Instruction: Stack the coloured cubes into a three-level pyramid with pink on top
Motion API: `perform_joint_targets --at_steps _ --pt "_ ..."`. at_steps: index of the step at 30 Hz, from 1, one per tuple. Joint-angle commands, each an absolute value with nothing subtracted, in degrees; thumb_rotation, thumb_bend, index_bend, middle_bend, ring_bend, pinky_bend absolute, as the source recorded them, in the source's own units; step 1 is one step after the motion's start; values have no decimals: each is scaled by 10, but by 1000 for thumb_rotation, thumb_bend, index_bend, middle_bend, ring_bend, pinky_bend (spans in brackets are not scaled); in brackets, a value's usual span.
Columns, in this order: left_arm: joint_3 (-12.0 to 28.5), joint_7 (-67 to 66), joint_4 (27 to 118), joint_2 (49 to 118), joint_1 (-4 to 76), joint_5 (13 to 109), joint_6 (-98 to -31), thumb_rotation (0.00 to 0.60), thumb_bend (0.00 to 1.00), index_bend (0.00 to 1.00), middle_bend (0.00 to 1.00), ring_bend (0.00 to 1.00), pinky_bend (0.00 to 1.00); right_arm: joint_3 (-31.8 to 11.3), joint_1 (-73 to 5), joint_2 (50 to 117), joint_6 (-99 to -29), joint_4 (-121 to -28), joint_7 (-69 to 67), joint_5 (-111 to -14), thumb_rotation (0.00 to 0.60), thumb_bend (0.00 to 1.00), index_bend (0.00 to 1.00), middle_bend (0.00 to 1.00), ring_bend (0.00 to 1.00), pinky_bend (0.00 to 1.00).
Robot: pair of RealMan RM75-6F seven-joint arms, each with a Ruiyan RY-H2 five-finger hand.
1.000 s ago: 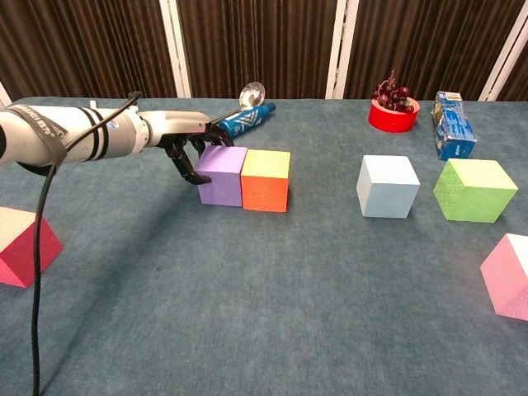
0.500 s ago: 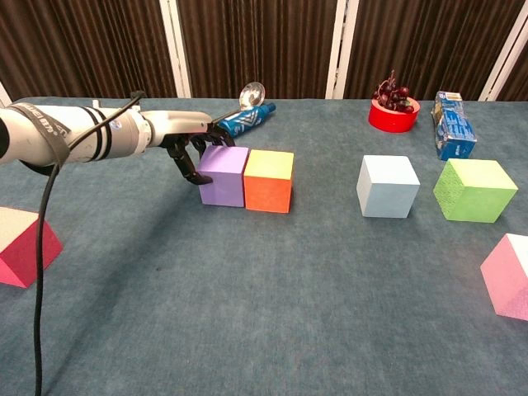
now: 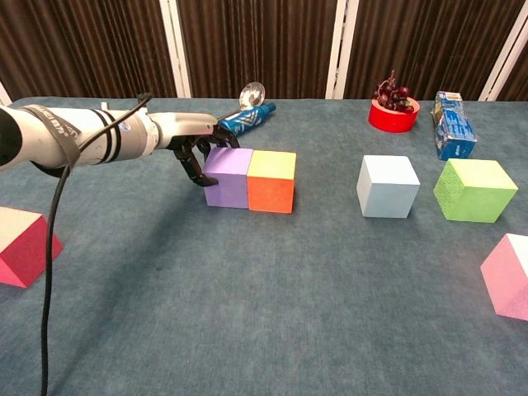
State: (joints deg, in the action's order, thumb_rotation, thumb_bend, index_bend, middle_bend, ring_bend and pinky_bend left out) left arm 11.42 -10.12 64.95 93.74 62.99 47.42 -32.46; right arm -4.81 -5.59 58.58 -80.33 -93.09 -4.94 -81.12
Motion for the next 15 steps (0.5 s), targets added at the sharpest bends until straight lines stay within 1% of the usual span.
perform_joint_targets --at_steps 1,9,15 --pt "114 -109 654 938 634 460 -327 600 397 296 399 347 174 -48 -55 585 -804 -930 -51 -811 600 242 0 0 0 0" --pt "105 -136 665 939 644 425 -336 600 397 277 387 347 168 -48 -54 586 -803 -925 -58 -811 600 242 0 0 0 0" --pt "99 -152 668 940 648 406 -343 600 396 233 328 329 166 -48 -53 586 -803 -923 -61 -812 600 242 0 0 0 0"
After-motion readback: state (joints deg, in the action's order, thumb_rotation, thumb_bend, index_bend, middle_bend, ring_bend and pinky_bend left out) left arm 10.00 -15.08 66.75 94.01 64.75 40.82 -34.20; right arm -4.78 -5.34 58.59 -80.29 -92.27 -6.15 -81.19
